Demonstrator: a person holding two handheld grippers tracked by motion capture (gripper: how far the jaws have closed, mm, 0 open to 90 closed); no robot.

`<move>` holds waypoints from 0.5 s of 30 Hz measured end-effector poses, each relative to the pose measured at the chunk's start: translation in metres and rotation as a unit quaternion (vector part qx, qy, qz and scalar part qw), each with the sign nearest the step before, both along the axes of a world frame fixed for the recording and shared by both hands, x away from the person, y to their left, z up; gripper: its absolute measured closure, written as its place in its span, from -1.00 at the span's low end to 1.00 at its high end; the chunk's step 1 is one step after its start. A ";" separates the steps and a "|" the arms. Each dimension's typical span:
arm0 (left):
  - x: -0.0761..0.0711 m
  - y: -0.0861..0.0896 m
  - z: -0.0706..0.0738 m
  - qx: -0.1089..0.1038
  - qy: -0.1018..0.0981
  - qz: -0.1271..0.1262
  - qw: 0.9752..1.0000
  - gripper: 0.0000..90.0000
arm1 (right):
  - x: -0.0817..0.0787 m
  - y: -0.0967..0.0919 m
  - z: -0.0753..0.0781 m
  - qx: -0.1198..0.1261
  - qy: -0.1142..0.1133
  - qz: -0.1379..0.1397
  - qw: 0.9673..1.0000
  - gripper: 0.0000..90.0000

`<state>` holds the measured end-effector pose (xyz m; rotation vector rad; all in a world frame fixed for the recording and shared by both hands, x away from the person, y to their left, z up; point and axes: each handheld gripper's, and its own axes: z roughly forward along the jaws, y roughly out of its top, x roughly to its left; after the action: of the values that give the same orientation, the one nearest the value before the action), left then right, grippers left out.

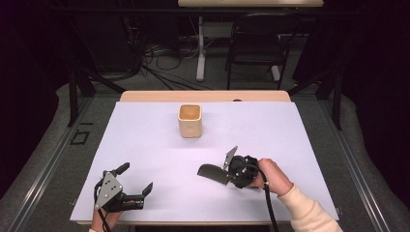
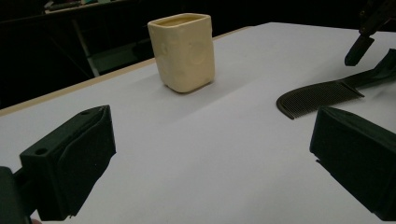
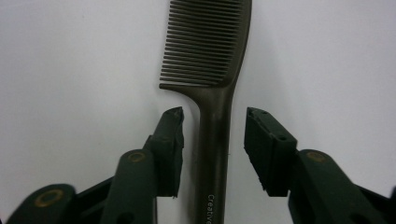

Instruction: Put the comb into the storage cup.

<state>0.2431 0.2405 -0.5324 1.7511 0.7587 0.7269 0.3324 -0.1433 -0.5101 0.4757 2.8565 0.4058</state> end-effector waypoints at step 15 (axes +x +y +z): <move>0.000 0.000 0.000 0.001 0.003 -0.003 1.000 -1.00 | 0.012 0.011 -0.010 -0.047 0.022 0.014 0.999 0.52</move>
<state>0.2436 0.2400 -0.5329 1.7572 0.7569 0.7189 0.3443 -0.1325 -0.5204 0.4328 2.9126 0.2666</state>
